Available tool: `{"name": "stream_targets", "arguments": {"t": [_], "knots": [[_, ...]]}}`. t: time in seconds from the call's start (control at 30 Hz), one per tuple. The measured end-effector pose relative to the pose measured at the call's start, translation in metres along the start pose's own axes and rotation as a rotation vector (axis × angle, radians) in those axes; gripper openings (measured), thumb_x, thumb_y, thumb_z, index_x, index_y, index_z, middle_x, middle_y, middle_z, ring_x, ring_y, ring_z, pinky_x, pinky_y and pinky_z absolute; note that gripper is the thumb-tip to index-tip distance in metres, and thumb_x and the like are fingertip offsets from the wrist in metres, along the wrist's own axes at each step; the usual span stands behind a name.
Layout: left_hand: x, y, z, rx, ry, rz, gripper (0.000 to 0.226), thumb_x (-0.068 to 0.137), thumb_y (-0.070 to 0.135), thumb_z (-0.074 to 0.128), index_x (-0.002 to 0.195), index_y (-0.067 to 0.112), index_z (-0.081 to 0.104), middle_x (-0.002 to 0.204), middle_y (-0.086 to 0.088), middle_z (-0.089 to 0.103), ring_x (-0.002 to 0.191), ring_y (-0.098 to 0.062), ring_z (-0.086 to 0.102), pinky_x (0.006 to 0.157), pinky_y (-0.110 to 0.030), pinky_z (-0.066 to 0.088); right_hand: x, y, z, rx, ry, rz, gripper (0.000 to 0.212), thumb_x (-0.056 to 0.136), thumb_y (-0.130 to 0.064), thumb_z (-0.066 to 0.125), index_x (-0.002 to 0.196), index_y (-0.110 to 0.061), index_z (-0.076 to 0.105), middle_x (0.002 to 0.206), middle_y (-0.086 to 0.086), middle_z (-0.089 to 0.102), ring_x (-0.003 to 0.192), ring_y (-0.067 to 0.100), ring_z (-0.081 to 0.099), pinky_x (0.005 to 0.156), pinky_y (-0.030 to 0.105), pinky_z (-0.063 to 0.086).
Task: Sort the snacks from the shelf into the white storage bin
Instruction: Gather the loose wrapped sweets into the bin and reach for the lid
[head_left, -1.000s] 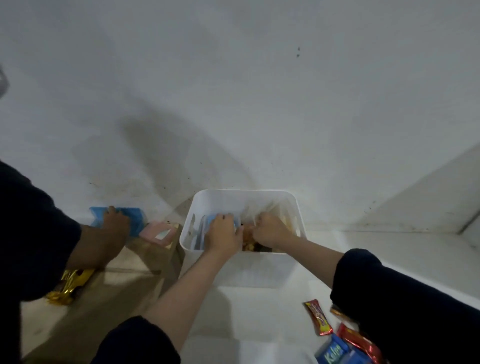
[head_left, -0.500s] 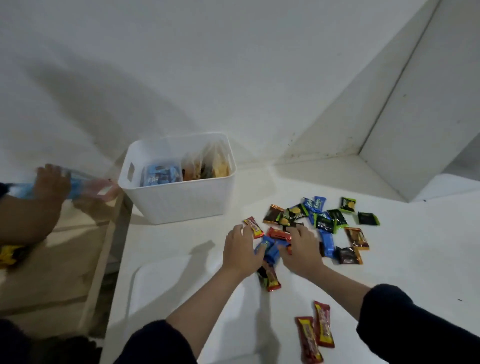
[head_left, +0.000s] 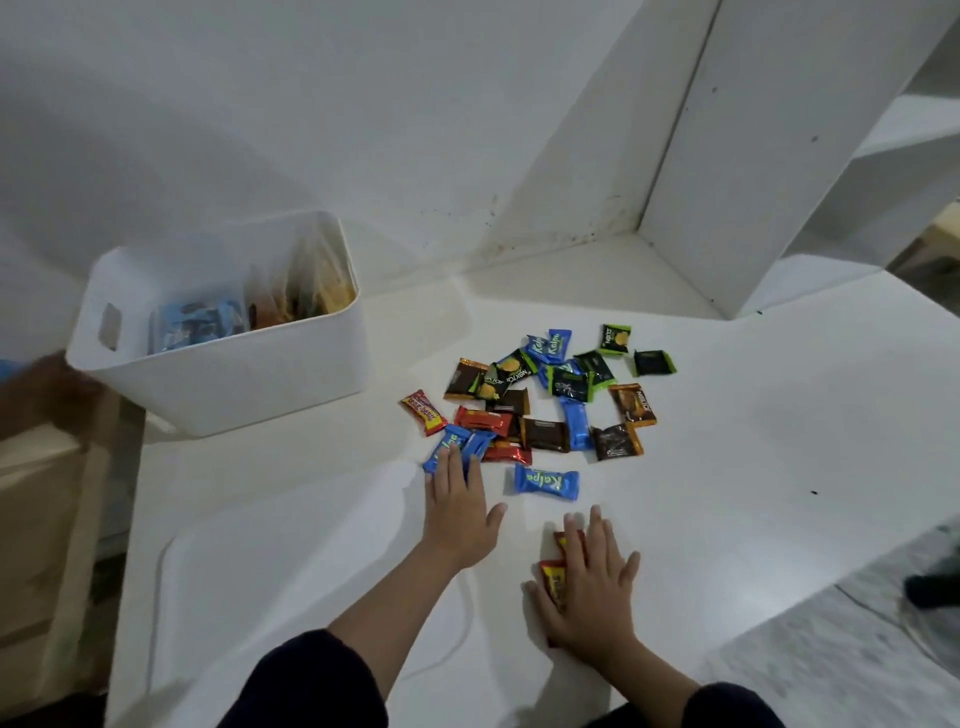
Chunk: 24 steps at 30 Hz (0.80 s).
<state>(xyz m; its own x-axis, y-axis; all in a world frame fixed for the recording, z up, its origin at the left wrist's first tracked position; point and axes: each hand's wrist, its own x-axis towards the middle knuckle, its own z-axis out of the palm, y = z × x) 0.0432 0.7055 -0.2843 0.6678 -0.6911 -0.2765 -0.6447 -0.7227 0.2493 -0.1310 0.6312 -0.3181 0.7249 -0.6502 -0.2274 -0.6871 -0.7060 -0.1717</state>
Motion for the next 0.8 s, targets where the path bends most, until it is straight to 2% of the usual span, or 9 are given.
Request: {"name": "stream_targets", "arguments": {"t": [0.23, 0.3, 0.37, 0.4, 0.47, 0.53, 0.57, 0.7, 0.8], "knots": [[0.028, 0.019, 0.011, 0.112, 0.001, -0.080, 0.080, 0.092, 0.061, 0.028, 0.152, 0.015, -0.002, 0.159, -0.014, -0.010, 0.147, -0.034, -0.006, 0.116, -0.053, 0.006, 0.063, 0.031, -0.019, 0.047, -0.027, 0.031, 0.093, 0.076, -0.074, 0.038, 0.148, -0.017, 0.020, 0.153, 0.022, 0.025, 0.137, 0.045, 0.032, 0.095, 0.072, 0.031], [0.036, 0.022, 0.009, 0.096, 0.020, -0.096, 0.082, 0.087, 0.069, 0.023, 0.152, 0.020, 0.010, 0.159, -0.014, 0.009, 0.146, -0.037, 0.011, 0.110, -0.062, 0.018, 0.086, 0.042, -0.028, 0.054, -0.027, 0.014, 0.100, 0.072, -0.081, 0.035, 0.150, -0.021, 0.012, 0.156, 0.020, 0.018, 0.141, 0.044, 0.023, 0.098, 0.073, 0.026], [0.047, 0.022, 0.012, 0.120, -0.016, -0.116, 0.086, 0.081, 0.077, 0.017, 0.146, 0.023, 0.032, 0.151, -0.014, 0.035, 0.135, -0.043, 0.037, 0.094, -0.070, 0.035, 0.111, 0.053, -0.036, 0.052, -0.008, -0.019, 0.112, 0.063, -0.092, 0.030, 0.150, -0.028, 0.002, 0.159, 0.016, 0.001, 0.145, 0.042, 0.004, 0.101, 0.074, 0.017], [0.053, 0.023, 0.013, 0.128, -0.033, -0.145, 0.089, 0.078, 0.082, 0.015, 0.144, 0.026, 0.036, 0.148, -0.014, 0.040, 0.130, -0.045, 0.042, 0.087, -0.072, 0.037, 0.124, 0.059, -0.040, 0.054, -0.005, -0.042, 0.118, 0.057, -0.097, 0.029, 0.150, -0.032, -0.004, 0.159, 0.014, -0.009, 0.145, 0.041, -0.007, 0.102, 0.074, 0.013], [0.064, 0.030, 0.015, 0.117, -0.038, -0.162, 0.094, 0.070, 0.090, 0.015, 0.146, 0.036, 0.026, 0.154, -0.012, 0.029, 0.134, -0.049, 0.033, 0.088, -0.078, 0.029, 0.150, 0.070, -0.049, 0.064, 0.015, -0.091, 0.127, 0.046, -0.102, 0.031, 0.148, -0.038, -0.009, 0.158, 0.011, -0.017, 0.143, 0.040, -0.018, 0.102, 0.075, 0.008], [0.076, 0.038, 0.017, 0.109, 0.000, -0.151, 0.097, 0.063, 0.095, 0.012, 0.147, 0.046, 0.002, 0.160, -0.010, 0.000, 0.141, -0.051, 0.008, 0.094, -0.081, 0.014, 0.178, 0.081, -0.060, 0.048, -0.006, -0.120, 0.131, 0.039, -0.103, 0.035, 0.146, -0.044, -0.012, 0.158, 0.010, -0.018, 0.142, 0.041, -0.021, 0.102, 0.076, 0.008], [0.081, 0.040, 0.019, 0.115, 0.020, -0.146, 0.098, 0.061, 0.097, 0.012, 0.145, 0.049, -0.003, 0.160, -0.009, -0.006, 0.142, -0.051, 0.003, 0.095, -0.081, 0.011, 0.191, 0.086, -0.066, 0.033, -0.034, -0.135, 0.131, 0.037, -0.103, 0.037, 0.144, -0.047, -0.017, 0.158, 0.008, -0.021, 0.142, 0.042, -0.022, 0.102, 0.075, 0.008], [0.092, 0.043, 0.018, 0.163, 0.030, -0.207, 0.097, 0.060, 0.098, 0.021, 0.144, 0.050, 0.021, 0.157, -0.012, 0.022, 0.136, -0.051, 0.028, 0.085, -0.081, 0.026, 0.236, 0.096, -0.084, -0.009, -0.157, -0.256, 0.123, 0.038, -0.101, 0.038, 0.137, -0.058, -0.022, 0.156, 0.003, -0.027, 0.139, 0.046, -0.025, 0.103, 0.075, 0.002], [0.095, 0.043, 0.020, 0.147, 0.052, -0.215, 0.089, 0.063, 0.095, 0.024, 0.141, 0.052, 0.026, 0.157, -0.009, 0.023, 0.140, -0.046, 0.023, 0.088, -0.080, 0.025, 0.248, 0.098, -0.081, -0.029, -0.153, -0.370, 0.110, 0.047, -0.098, 0.038, 0.139, -0.061, -0.010, 0.160, 0.002, -0.015, 0.141, 0.046, -0.018, 0.102, 0.075, -0.001]]}}
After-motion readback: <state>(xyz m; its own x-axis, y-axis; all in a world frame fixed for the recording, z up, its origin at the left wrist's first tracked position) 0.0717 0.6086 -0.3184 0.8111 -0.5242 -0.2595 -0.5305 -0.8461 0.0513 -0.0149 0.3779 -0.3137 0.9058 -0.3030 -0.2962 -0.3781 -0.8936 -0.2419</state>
